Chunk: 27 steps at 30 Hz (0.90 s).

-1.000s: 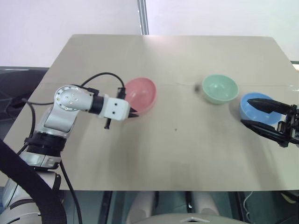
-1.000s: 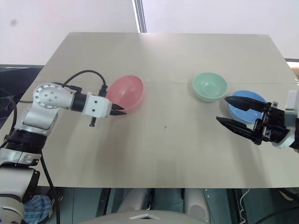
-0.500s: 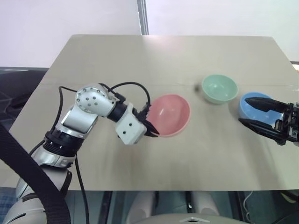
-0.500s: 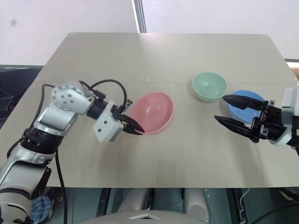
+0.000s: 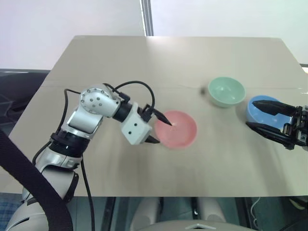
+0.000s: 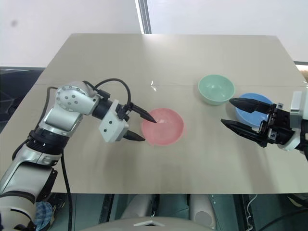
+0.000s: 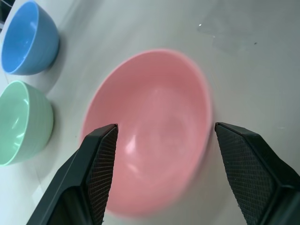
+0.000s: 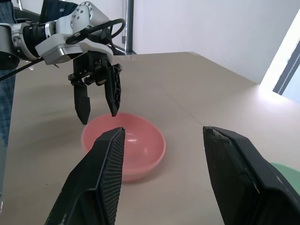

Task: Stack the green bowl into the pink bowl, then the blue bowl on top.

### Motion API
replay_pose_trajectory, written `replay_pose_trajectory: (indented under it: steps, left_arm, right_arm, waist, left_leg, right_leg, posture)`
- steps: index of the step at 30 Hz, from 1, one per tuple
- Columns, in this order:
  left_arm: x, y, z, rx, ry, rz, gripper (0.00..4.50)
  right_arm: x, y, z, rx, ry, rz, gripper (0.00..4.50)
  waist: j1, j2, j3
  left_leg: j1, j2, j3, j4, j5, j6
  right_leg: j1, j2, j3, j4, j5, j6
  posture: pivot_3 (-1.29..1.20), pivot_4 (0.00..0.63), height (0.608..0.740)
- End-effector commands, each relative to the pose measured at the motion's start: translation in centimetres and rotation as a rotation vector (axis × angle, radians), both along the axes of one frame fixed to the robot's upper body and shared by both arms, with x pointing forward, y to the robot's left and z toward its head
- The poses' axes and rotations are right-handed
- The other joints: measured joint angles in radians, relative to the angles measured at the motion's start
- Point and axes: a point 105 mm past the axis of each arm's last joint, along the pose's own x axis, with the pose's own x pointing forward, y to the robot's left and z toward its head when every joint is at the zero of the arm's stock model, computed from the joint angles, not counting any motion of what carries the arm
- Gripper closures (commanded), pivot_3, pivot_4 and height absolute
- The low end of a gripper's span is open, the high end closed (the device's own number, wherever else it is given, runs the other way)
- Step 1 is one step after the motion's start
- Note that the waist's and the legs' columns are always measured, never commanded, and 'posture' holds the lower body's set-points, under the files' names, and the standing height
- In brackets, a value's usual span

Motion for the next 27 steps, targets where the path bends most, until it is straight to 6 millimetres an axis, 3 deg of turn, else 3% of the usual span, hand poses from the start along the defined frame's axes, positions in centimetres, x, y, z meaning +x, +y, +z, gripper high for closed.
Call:
replay_pose_trajectory:
  steps: [1,5,9,13,18,27]
  left_arm:
    - [1.1,0.8,4.4,-0.184,0.052,0.128,0.88]
    - [2.0,2.4,8.3,-0.422,0.243,0.273,0.88]
    - [2.7,5.1,12.6,-0.779,0.471,0.394,0.88]
    - [0.5,7.6,11.7,-0.816,0.628,0.419,0.88]
    - [-0.2,9.9,10.3,-0.831,0.627,0.555,0.88]
    - [-2.0,11.1,9.4,-0.798,0.623,0.611,0.88]
  right_arm:
    - [-0.2,0.1,0.8,-0.018,-0.044,0.011,1.55]
    - [-0.2,0.1,0.8,-0.019,-0.044,0.012,1.55]
    - [0.0,0.0,0.7,-0.021,-0.043,0.012,1.55]
    - [0.1,-0.1,0.6,-0.027,-0.039,0.014,1.55]
    - [0.9,-0.8,0.1,-0.068,-0.015,-0.021,1.55]
    - [3.9,-2.0,-1.3,-0.189,0.001,-0.117,1.55]
  waist:
    - [0.000,0.000,0.000]
    - [-0.001,0.000,0.000]
    - [-0.005,0.000,0.000]
    - [-0.026,0.000,0.000]
    - [-0.021,0.000,0.000]
    - [-0.016,0.000,0.000]
  left_leg:
    - [0.000,0.000,0.000,0.000,0.000,0.000]
    - [0.000,0.000,-0.001,0.000,0.000,0.000]
    - [0.000,0.000,-0.005,0.000,0.000,0.000]
    - [0.001,0.000,-0.006,0.000,0.000,0.000]
    - [0.000,0.001,-0.007,0.000,0.000,0.000]
    - [0.000,0.001,-0.006,0.000,0.000,0.000]
  right_leg:
    - [0.000,0.000,0.000,0.000,0.000,0.000]
    - [0.000,0.000,-0.001,0.000,0.000,0.000]
    - [0.000,0.000,-0.001,0.001,0.000,0.000]
    - [0.000,0.000,0.000,0.000,0.000,0.000]
    - [0.000,0.000,0.000,0.000,0.000,0.000]
    - [-0.001,-0.001,0.000,0.000,0.000,0.000]
  posture:
    - [0.00,0.150,0.740]
    - [0.00,0.150,0.740]
    - [0.00,0.150,0.740]
    - [0.00,0.150,0.740]
    - [0.00,0.150,0.740]
    - [0.00,0.150,0.740]
